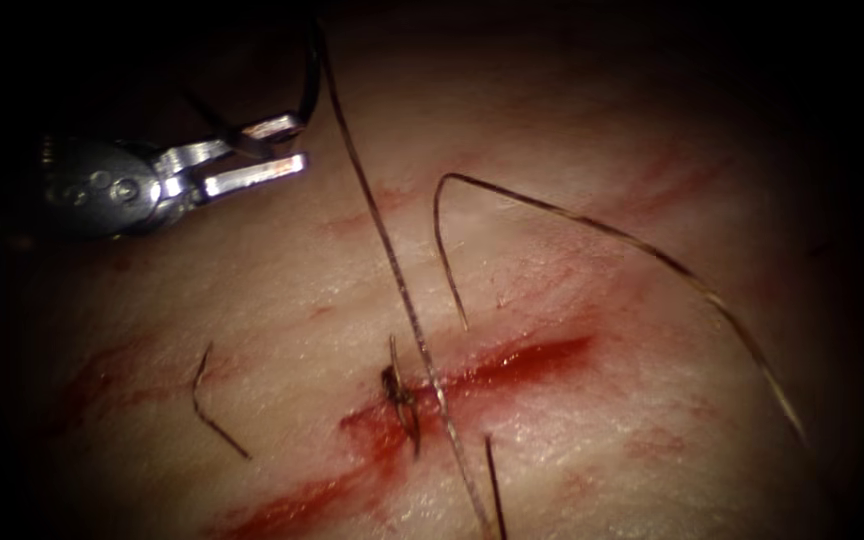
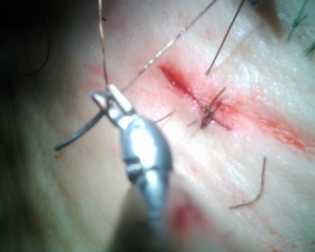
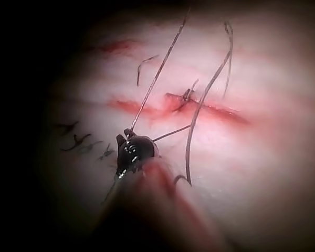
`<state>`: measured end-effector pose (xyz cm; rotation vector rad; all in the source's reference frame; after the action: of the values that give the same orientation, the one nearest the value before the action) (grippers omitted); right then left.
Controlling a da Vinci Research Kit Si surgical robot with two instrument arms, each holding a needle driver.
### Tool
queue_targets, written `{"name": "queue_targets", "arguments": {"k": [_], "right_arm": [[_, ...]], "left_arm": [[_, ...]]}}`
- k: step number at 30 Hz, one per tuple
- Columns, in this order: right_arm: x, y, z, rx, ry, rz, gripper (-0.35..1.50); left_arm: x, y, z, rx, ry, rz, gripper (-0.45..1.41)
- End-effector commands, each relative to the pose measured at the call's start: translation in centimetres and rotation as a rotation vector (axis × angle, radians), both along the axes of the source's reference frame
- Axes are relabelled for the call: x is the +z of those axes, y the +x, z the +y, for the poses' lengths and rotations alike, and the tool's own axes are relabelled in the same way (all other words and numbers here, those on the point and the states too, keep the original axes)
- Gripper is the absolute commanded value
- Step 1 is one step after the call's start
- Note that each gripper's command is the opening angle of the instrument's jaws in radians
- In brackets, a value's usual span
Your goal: Wound Closure
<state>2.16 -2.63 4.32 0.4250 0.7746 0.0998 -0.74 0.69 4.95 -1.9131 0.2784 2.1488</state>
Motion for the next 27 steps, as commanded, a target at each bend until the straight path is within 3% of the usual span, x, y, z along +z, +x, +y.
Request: {"name": "queue_targets", "arguments": {"k": [1,4,8,9,11,14,16,19,21,27], "right_arm": [[-0.04,0.06,-0.11,-0.002,0.008,0.006,-0.35],[-0.38,0.03,-0.16,0.001,0.017,0.016,-0.35],[-0.51,0.06,-0.06,0.026,0.021,0.028,-0.35],[-0.47,0.08,0.01,0.045,-0.01,0.017,0.15],[-0.33,0.08,0.12,0.064,-0.012,0.012,0.76],[0.04,0.05,0.33,0.12,-0.025,0.033,1.25],[0.26,0.0,0.46,0.146,-0.03,0.037,1.41],[0.43,-0.05,0.59,0.171,-0.035,0.041,1.45],[0.76,-0.13,0.84,0.203,-0.042,0.035,1.46],[1.26,-0.22,1.07,0.212,-0.042,0.06,1.48]], "left_arm": [[0.06,-0.05,-0.01,-0.001,0.001,-0.001,-0.45],[0.06,-0.05,-0.01,-0.001,0.001,-0.001,-0.45],[0.06,-0.05,-0.01,-0.001,0.001,0.0,-0.45],[0.06,-0.05,-0.01,-0.001,0.001,0.0,-0.45],[0.06,-0.06,-0.02,-0.002,0.001,0.0,-0.45],[0.06,-0.06,-0.02,0.001,0.002,0.002,-0.45],[0.06,-0.06,-0.02,0.001,0.002,0.002,-0.45],[0.06,-0.05,-0.02,0.001,0.002,0.002,-0.45],[0.06,-0.05,-0.02,0.001,0.002,0.002,-0.45],[0.06,-0.04,-0.02,0.002,0.002,0.001,-0.45]]}}
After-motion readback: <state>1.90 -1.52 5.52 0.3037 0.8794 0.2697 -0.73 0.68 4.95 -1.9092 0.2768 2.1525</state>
